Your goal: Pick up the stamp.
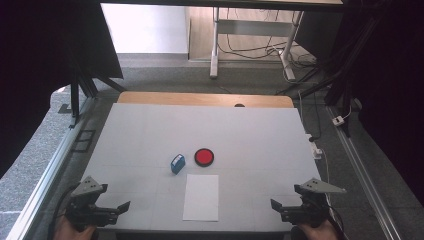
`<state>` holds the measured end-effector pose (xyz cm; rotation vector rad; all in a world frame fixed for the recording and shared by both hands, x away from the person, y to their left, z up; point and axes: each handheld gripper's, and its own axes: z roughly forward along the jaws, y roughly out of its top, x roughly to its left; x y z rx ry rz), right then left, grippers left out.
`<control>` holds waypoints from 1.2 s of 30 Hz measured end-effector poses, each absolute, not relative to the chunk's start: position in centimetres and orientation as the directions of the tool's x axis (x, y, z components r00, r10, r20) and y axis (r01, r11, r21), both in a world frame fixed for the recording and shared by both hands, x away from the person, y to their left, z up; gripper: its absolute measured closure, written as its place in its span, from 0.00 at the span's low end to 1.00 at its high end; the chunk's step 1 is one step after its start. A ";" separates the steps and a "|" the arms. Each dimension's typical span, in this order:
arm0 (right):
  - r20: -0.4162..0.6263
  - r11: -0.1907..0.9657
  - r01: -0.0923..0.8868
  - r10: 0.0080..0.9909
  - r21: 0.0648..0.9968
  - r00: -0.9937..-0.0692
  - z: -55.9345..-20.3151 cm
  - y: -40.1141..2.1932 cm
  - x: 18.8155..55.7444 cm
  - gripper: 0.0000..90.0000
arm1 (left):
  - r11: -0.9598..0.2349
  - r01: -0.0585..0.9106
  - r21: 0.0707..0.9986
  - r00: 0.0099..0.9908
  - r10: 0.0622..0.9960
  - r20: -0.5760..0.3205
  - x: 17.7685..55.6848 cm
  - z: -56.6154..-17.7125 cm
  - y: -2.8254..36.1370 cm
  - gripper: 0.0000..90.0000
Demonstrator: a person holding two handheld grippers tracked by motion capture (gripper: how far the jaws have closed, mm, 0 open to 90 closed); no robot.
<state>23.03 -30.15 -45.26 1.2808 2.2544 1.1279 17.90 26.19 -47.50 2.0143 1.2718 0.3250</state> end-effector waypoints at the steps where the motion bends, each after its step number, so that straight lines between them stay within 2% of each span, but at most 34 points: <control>1: 0.103 0.294 0.580 0.827 0.760 -0.553 -45.3 -30.1 23.0 0.00 | -0.259 0.679 0.688 0.485 0.861 -0.155 17.9 -47.5 26.2 0.03; 19: 0.068 0.332 0.581 0.827 0.743 -0.559 -45.4 -29.5 23.1 0.00 | -0.286 0.673 0.682 0.493 0.861 -0.124 17.8 -47.5 25.9 0.02; 30: 0.065 0.345 0.585 0.822 0.734 -0.566 -45.4 -29.4 23.2 0.00 | -0.272 0.671 0.690 0.493 0.859 -0.140 17.7 -47.4 26.1 0.01; 36: 0.067 0.358 0.585 0.811 0.728 -0.581 -45.4 -29.3 23.3 0.00 | -0.297 0.643 0.706 0.527 0.840 -0.127 17.8 -47.1 25.4 0.00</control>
